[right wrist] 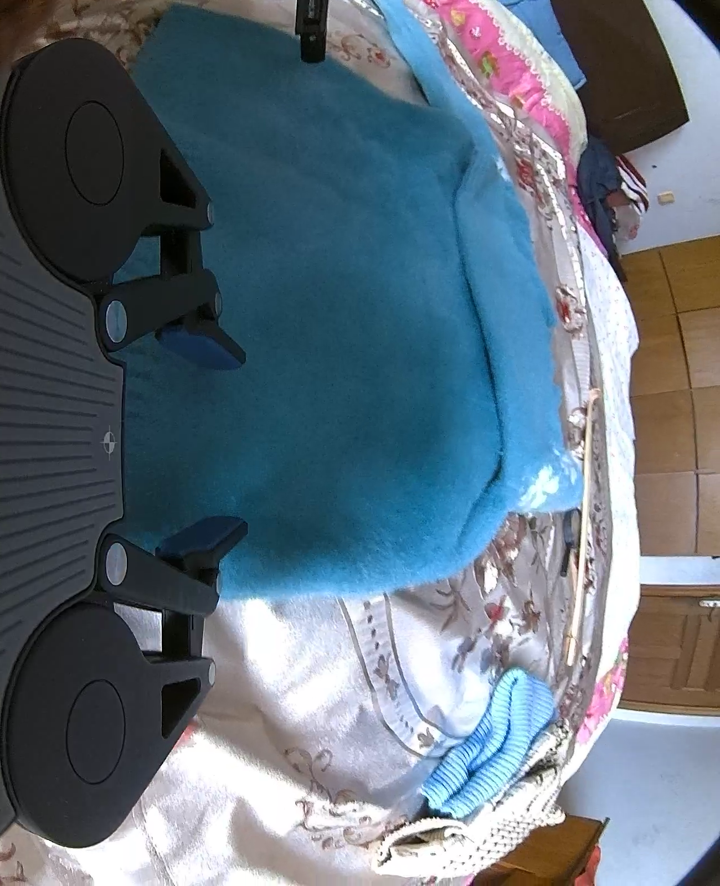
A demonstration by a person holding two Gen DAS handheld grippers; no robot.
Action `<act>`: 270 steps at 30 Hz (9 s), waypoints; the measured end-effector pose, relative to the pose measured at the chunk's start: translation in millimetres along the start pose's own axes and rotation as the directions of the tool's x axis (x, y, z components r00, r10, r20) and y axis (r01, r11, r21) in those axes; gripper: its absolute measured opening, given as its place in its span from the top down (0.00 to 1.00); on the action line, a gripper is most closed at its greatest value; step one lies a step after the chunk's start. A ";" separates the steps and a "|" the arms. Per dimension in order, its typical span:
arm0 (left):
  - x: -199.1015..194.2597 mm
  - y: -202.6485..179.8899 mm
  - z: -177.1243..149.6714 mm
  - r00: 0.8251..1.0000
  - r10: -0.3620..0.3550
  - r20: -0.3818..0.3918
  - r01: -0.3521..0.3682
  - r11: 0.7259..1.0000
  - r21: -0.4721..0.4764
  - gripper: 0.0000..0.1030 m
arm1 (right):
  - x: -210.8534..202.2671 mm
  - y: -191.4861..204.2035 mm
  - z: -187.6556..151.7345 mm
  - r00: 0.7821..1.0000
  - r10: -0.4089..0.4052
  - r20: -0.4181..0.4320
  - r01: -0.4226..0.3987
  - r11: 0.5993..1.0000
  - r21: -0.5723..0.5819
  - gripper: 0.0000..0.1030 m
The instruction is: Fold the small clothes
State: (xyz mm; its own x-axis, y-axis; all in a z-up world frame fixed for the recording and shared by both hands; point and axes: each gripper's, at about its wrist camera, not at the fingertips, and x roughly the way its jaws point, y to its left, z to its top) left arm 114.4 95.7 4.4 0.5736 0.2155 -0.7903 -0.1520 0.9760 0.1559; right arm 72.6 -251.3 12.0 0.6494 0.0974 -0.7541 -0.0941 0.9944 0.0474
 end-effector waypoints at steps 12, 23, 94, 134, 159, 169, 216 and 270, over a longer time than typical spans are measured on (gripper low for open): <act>-19.1 -34.0 -14.6 0.996 -0.092 -0.007 0.092 0.991 0.092 0.00 | 0.5 -26.6 -13.3 0.994 0.106 -0.027 -0.102 0.987 0.122 0.38; -15.0 -52.6 -36.0 0.990 -0.124 -0.065 0.131 0.984 0.119 0.00 | 7.6 -35.0 -18.6 0.979 0.197 -0.051 -0.187 0.970 0.156 0.38; -6.6 -57.3 -16.0 0.990 -0.126 -0.063 0.133 0.982 0.135 0.00 | 16.5 106.4 68.9 0.998 0.002 0.059 0.019 0.930 -0.366 0.86; 28.8 181.5 -40.9 0.998 0.041 0.056 -0.025 0.965 -0.260 0.00 | 160.8 577.9 139.5 0.895 0.442 -0.055 -0.312 0.533 -0.787 0.94; 27.3 -80.5 120.0 0.905 -0.279 0.320 0.255 0.960 0.117 0.00 | 185.2 -0.8 192.0 0.981 0.120 0.154 -0.158 0.949 0.273 0.94; 78.6 -120.1 109.8 0.949 -0.260 0.177 0.226 0.955 0.190 0.00 | 180.8 -32.3 182.8 0.951 0.173 0.257 -0.262 0.891 0.372 0.81; 0.4 5.9 53.2 0.966 -0.195 0.168 0.203 0.978 -0.035 0.00 | 16.5 -6.5 62.2 0.992 0.029 0.120 -0.022 0.998 -0.054 0.75; -37.6 42.7 65.3 0.668 -0.727 0.160 0.727 0.590 -0.351 0.80 | 7.5 -80.0 109.6 0.718 0.570 0.400 -0.695 0.552 0.460 0.90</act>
State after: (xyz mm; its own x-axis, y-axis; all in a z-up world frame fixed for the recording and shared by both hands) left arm 138.9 131.3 79.5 0.6224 -0.5609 -0.5459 0.0452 0.7220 -0.6904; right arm 167.7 -325.7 74.3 0.7144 0.6527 -0.2520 -0.1564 0.5000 0.8518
